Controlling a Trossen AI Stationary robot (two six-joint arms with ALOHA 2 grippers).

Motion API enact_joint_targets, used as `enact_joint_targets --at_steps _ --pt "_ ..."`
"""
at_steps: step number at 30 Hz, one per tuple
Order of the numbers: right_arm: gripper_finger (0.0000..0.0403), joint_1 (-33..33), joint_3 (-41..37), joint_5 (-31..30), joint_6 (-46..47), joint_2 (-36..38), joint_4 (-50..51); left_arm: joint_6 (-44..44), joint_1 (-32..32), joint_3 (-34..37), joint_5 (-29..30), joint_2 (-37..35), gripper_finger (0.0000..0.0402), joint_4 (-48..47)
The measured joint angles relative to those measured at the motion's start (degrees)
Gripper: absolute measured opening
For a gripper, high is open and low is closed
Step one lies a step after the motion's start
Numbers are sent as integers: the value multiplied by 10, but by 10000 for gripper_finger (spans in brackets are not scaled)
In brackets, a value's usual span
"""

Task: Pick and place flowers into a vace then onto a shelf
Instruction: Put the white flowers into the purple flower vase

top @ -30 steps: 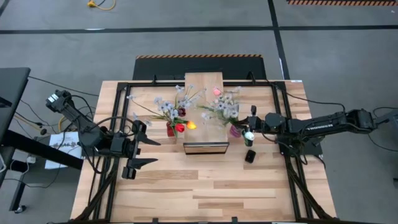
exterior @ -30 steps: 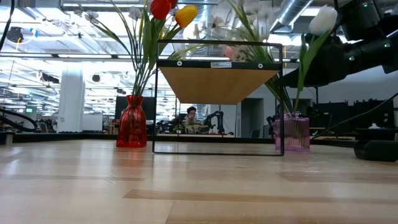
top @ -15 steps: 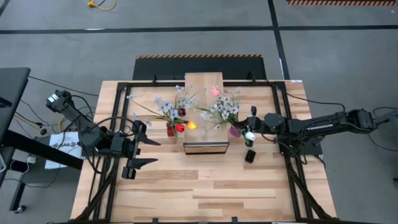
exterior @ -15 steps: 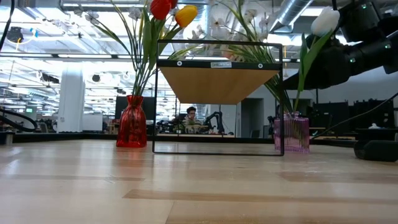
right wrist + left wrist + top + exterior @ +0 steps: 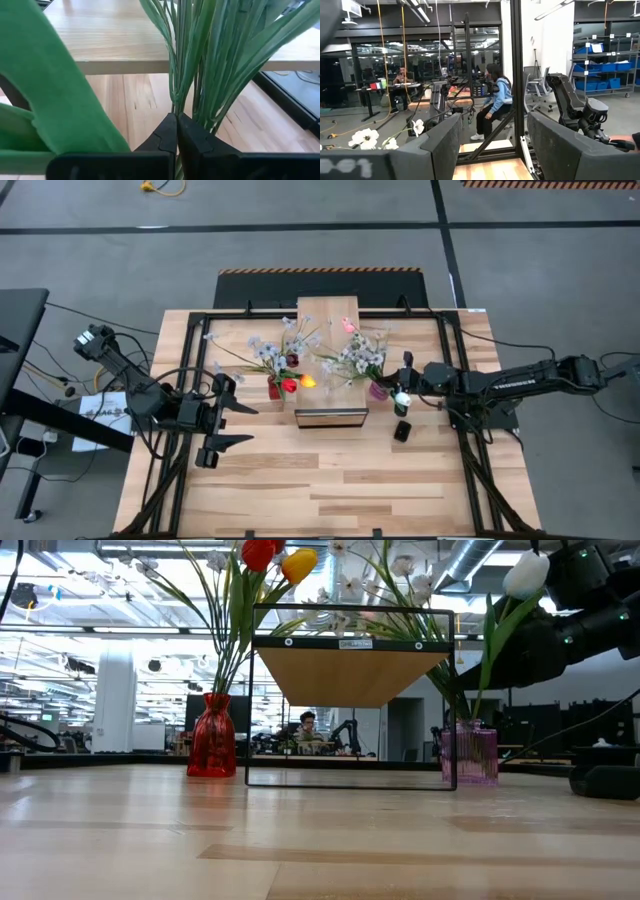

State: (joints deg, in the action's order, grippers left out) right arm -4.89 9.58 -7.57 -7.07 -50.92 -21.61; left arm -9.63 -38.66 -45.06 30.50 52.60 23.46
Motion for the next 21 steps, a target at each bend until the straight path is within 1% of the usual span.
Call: enact_joint_targets --at_steps 7,16,21 --pt "10 0 0 2 6 0 -10 0 0 0 0 0 217 0" --pt "73 0 0 2 10 0 -10 5 0 0 0 0 217 0" --pt "89 0 0 3 10 0 -10 5 0 0 -2 0 217 0"
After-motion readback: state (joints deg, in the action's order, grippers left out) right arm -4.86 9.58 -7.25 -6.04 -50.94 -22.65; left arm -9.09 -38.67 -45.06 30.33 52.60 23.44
